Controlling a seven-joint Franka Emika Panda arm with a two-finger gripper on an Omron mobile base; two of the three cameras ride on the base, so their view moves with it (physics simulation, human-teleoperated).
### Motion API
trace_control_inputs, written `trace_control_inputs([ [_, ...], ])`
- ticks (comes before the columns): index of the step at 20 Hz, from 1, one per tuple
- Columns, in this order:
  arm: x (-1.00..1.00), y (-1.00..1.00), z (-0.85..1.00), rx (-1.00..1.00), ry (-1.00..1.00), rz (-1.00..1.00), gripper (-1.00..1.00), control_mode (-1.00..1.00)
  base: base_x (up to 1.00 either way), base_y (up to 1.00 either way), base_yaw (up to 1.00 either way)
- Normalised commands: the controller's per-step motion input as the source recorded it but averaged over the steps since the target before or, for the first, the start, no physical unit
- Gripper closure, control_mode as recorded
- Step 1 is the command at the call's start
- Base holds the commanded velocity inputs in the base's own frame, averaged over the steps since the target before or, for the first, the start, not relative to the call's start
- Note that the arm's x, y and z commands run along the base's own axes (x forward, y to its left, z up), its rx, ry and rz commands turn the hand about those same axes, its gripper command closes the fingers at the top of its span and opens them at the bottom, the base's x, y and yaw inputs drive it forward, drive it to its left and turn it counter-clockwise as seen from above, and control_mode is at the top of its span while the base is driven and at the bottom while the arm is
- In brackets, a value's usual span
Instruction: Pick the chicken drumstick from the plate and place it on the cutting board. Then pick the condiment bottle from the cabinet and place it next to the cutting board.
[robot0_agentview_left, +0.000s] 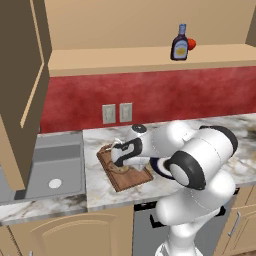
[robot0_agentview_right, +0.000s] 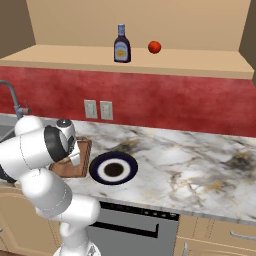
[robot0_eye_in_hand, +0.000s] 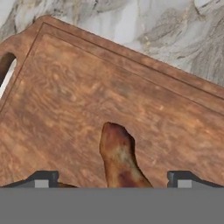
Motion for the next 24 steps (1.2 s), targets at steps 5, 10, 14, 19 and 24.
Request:
trace_control_inputs([
  [5,0.0,0.0,0.0,0.0,0.0,0.0,-1.0,-1.0,0.0,0.0,0.0],
  [10,-0.03,-0.07,0.07,0.0,0.0,0.0,-1.0,-1.0,0.0,0.0,0.0],
  [14,-0.05,-0.07,0.16,0.0,-0.01,0.0,-1.0,-1.0,0.0,0.0,0.0],
  [19,-0.06,-0.04,0.19,0.0,-0.03,0.0,-1.0,-1.0,0.0,0.0,0.0],
  [24,-0.02,-0.05,0.16,0.0,-0.02,0.0,-1.0,-1.0,0.0,0.0,0.0],
])
